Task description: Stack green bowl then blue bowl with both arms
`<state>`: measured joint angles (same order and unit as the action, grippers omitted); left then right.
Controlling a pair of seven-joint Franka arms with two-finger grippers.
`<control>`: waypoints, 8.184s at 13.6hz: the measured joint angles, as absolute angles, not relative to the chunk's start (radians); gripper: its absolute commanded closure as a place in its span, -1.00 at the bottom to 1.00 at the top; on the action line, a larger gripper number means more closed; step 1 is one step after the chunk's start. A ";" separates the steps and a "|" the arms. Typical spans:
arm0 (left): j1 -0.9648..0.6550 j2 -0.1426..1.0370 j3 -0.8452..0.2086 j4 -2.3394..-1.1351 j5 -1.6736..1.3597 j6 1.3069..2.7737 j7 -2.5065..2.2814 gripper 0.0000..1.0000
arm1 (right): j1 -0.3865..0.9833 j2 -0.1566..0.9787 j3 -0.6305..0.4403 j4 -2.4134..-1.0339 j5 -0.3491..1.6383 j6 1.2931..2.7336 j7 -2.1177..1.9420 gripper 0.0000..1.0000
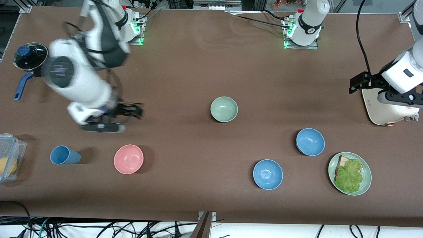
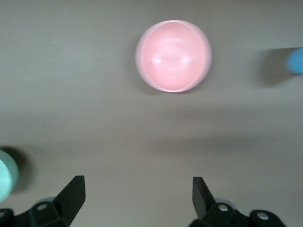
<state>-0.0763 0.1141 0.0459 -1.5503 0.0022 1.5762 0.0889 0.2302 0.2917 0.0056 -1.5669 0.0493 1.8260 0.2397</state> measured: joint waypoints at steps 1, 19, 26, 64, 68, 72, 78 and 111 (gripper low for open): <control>-0.076 0.143 0.047 -1.545 0.002 1.587 0.089 -1.00 | 0.179 0.262 -0.004 -1.575 0.069 1.804 0.167 -0.99; -0.064 0.500 0.047 -1.491 -0.086 1.822 0.158 -1.00 | 0.163 0.112 -0.161 -1.536 0.048 1.553 -0.005 -0.99; -0.014 0.633 0.047 -1.511 -0.104 1.957 0.148 -0.90 | 0.166 0.067 -0.163 -1.598 0.048 1.594 -0.020 -0.99; -0.501 0.613 -0.020 -1.330 -0.242 1.708 -0.228 1.00 | 0.165 0.068 -0.167 -1.611 0.048 1.623 -0.020 -0.99; -0.558 0.680 -0.019 -1.419 -0.228 1.800 -0.225 1.00 | 0.164 0.068 -0.168 -1.611 0.048 1.623 -0.020 -0.99; -0.592 0.705 -0.018 -1.448 -0.192 1.899 -0.224 1.00 | 0.164 0.068 -0.170 -1.611 0.048 1.623 -0.020 -0.99; -0.577 0.705 -0.003 -1.454 -0.191 1.924 -0.215 -1.00 | 0.164 0.068 -0.171 -1.611 0.048 1.623 -0.020 -0.99; 0.017 -0.002 -0.069 -1.760 0.025 1.817 0.062 -1.00 | 0.163 0.069 -0.172 -1.612 0.048 1.626 -0.020 -0.99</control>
